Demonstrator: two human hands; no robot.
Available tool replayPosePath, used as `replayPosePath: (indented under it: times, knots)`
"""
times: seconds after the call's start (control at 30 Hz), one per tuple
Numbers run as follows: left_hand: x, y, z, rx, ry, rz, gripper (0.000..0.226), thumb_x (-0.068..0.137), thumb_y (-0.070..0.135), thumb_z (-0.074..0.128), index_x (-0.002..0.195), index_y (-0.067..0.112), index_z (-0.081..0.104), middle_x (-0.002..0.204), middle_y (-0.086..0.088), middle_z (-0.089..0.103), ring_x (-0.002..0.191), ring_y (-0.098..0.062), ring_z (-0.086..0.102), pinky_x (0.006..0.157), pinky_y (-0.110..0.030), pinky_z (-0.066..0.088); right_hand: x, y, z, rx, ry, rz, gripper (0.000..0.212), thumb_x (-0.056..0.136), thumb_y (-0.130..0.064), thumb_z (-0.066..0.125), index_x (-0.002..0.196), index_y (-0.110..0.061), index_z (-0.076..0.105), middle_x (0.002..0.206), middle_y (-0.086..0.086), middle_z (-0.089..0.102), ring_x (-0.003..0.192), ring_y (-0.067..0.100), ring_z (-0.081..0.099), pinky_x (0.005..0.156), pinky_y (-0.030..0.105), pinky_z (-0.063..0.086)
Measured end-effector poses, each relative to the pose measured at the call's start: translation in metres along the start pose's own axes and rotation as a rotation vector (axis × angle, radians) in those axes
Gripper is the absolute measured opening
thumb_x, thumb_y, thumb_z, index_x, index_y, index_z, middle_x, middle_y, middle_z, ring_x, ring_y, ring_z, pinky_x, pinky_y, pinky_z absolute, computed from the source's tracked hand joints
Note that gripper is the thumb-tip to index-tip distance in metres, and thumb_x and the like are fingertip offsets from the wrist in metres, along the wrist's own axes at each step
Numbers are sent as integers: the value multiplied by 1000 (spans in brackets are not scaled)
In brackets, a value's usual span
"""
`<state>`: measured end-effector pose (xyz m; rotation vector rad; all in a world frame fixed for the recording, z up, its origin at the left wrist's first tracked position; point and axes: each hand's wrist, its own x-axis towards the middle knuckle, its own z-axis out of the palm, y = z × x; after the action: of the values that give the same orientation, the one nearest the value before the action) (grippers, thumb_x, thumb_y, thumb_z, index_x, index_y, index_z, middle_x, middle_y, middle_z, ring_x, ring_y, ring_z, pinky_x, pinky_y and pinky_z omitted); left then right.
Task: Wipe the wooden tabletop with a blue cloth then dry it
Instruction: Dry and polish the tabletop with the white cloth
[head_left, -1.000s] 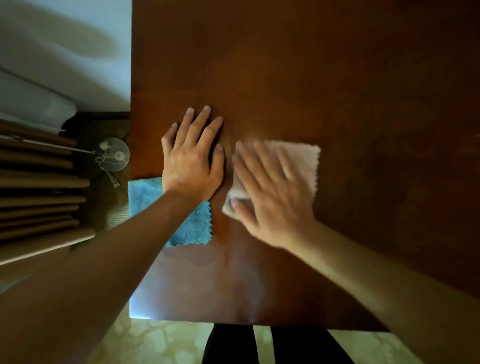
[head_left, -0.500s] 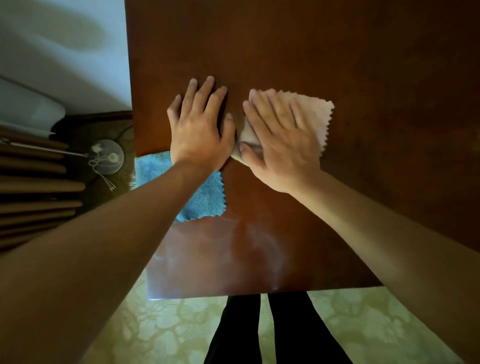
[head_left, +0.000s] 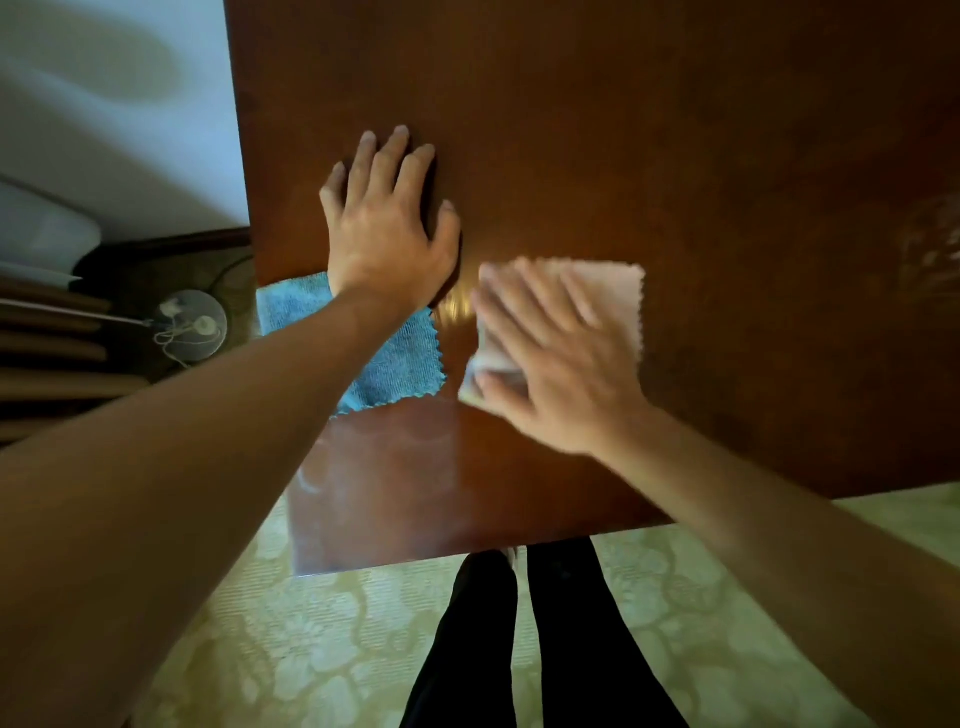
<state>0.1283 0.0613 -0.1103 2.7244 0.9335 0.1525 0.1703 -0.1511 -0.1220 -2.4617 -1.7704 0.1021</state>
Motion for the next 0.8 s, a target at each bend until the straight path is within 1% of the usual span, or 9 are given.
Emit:
replayPosePath:
  times: [0.1,0.17,0.23,0.33,0.43,0.57,0.63,0.7,0.8]
  knots:
    - [0,0,1,14,6,8,57,96,46,38,148,23,43,161,-1,33,153,-23,18,122,-47,11,41,19,-6,-27,-13,138,71,102,-57,31,159,-15,33,169,6,26,157,26,19,128,50,14]
    - [1,-1,2,16,14,13,57,95,47,38,147,23,43,160,-1,34,153,-24,19,122,-47,11,35,8,-3,-4,21,161,71,101,-56,34,159,-15,35,168,5,26,157,26,19,127,51,15]
    - [2,-2,3,14,17,13,57,95,47,38,147,22,43,160,-2,34,152,-24,19,121,-47,11,1,-20,2,56,65,135,71,100,-55,39,158,-14,37,168,5,27,157,27,19,125,54,19]
    - [2,-1,3,34,-1,14,58,96,47,36,148,22,40,161,-3,32,153,-25,17,121,-49,11,-62,-67,8,97,26,63,70,102,-52,37,159,-13,34,170,5,22,159,27,14,124,55,22]
    - [1,0,2,75,-4,43,56,99,44,33,149,21,39,161,-6,31,152,-29,17,121,-51,12,-87,-75,10,88,42,20,67,102,-50,40,158,-14,37,169,4,24,158,26,17,124,54,25]
    - [0,1,3,83,4,57,54,100,41,32,148,18,40,160,-10,32,152,-32,19,120,-53,13,-79,-34,5,81,30,-59,65,102,-52,41,157,-17,39,168,3,26,158,24,19,125,53,24]
    - [0,1,3,89,13,63,54,100,41,33,148,18,40,160,-11,33,151,-33,20,120,-53,14,-70,6,0,29,29,-6,66,104,-53,36,158,-16,37,168,5,26,157,27,19,125,55,22]
    - [0,2,4,93,17,69,53,100,40,33,148,18,41,159,-11,34,151,-33,21,120,-53,15,-57,44,-7,-16,4,97,67,104,-54,33,159,-16,34,168,7,24,157,28,19,127,53,18]
    - [1,2,4,97,19,70,51,100,38,33,146,17,42,158,-13,36,150,-34,23,119,-54,16,-46,55,-11,-37,-9,194,68,103,-53,31,159,-15,33,169,6,23,158,27,18,128,50,14]
